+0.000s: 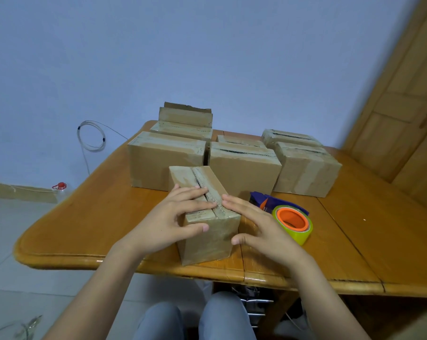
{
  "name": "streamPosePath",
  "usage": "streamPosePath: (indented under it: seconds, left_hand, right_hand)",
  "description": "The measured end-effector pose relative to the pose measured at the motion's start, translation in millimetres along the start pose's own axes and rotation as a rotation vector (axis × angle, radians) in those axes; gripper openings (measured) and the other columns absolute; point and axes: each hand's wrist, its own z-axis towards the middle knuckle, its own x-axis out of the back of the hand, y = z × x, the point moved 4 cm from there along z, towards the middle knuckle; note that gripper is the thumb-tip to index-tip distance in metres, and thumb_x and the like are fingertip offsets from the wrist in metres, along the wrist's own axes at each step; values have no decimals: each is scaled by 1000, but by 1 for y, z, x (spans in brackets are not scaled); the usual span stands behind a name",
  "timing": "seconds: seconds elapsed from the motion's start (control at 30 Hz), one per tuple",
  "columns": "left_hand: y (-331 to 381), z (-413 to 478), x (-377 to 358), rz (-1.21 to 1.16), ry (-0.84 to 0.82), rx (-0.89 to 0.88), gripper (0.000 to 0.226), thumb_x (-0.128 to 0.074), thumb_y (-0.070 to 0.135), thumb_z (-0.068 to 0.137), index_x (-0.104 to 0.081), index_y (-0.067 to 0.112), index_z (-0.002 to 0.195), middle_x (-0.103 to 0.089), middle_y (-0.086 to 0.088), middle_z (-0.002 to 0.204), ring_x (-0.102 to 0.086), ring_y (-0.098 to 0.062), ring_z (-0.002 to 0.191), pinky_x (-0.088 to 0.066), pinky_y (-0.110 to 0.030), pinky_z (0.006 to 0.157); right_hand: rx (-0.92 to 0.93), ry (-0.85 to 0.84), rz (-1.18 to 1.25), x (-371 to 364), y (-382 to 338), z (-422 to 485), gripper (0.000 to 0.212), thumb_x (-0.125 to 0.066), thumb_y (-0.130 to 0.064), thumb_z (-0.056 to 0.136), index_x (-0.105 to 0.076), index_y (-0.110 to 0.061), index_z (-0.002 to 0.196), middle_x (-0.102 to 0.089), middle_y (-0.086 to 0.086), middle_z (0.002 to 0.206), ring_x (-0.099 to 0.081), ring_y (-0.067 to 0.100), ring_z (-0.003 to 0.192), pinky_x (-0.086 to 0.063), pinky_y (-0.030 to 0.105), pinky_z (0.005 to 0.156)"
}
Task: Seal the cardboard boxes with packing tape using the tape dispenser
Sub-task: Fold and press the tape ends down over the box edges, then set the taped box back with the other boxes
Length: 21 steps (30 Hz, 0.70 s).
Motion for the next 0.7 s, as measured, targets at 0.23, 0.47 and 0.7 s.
streamPosePath:
  seconds: [0.23, 0.47, 0.7]
  left_hand:
    - [12, 5, 2, 61, -32, -31, 49, -52, 56, 79, -48, 52, 127, -38, 17, 149, -20, 12, 139, 2, -14, 115]
    - [17, 16, -4, 45, -81, -78, 58, -52, 50, 76, -47, 41, 134, -43, 17, 146, -24, 9, 139, -2, -21, 118]
    - [12, 29, 11, -10, -146, -69, 54, -47, 57, 85, -60, 29, 129, -57, 19, 132, -46, 5, 125, -36, -33, 110]
  right_hand:
    - [21, 180, -150, 8, -11, -6, 42, -51, -48, 88, -57, -33, 127, -51, -24, 131, -41, -3, 126, -30, 10, 103]
    - [35, 290, -305, 6, -21, -10, 43, -46, -46, 93, -60, -23, 127, -52, -16, 115, -46, 10, 108, -39, 22, 91]
    - [4, 275, -272, 5, -23, -10, 41, -44, -44, 95, -64, -21, 122, -52, -15, 117, -46, 12, 110, -37, 23, 94]
